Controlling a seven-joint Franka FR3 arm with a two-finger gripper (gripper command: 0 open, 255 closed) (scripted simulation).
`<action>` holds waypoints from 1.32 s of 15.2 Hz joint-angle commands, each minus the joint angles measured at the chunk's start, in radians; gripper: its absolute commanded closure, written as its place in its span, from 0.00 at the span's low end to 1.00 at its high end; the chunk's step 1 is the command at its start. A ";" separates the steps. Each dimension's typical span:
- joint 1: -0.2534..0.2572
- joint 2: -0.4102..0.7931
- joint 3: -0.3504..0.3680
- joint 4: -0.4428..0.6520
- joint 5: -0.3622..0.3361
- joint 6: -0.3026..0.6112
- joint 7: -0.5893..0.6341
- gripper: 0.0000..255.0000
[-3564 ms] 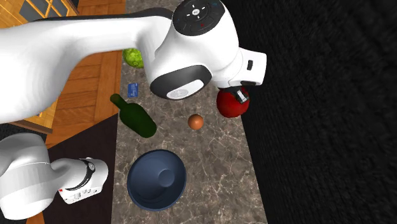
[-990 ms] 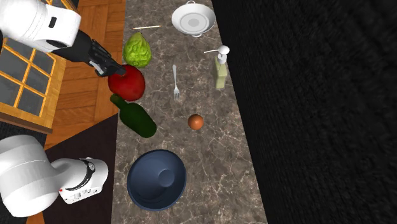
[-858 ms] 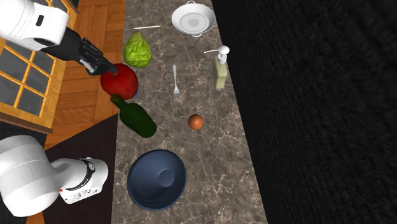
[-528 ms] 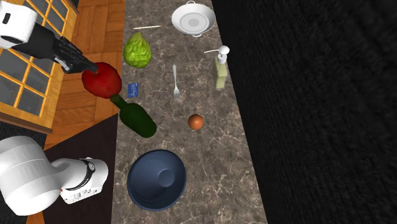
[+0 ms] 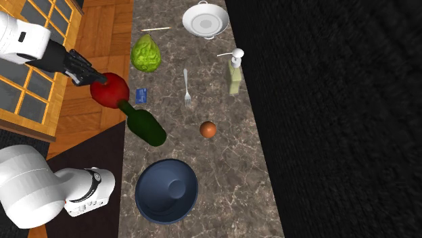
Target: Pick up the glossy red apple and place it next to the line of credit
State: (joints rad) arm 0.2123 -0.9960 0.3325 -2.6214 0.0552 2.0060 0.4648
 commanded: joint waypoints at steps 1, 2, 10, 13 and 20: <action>0.003 -0.003 0.005 -0.025 0.004 0.023 0.004 1.00; 0.005 -0.004 0.008 -0.039 0.006 0.035 0.006 1.00; 0.019 -0.007 0.034 -0.145 0.023 0.136 0.025 1.00; 0.024 -0.003 0.045 -0.183 0.029 0.176 0.033 1.00; 0.034 0.019 0.075 -0.265 0.045 0.278 0.053 1.00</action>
State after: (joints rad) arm 0.2434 -0.9781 0.4026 -2.8723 0.0976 2.2679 0.5145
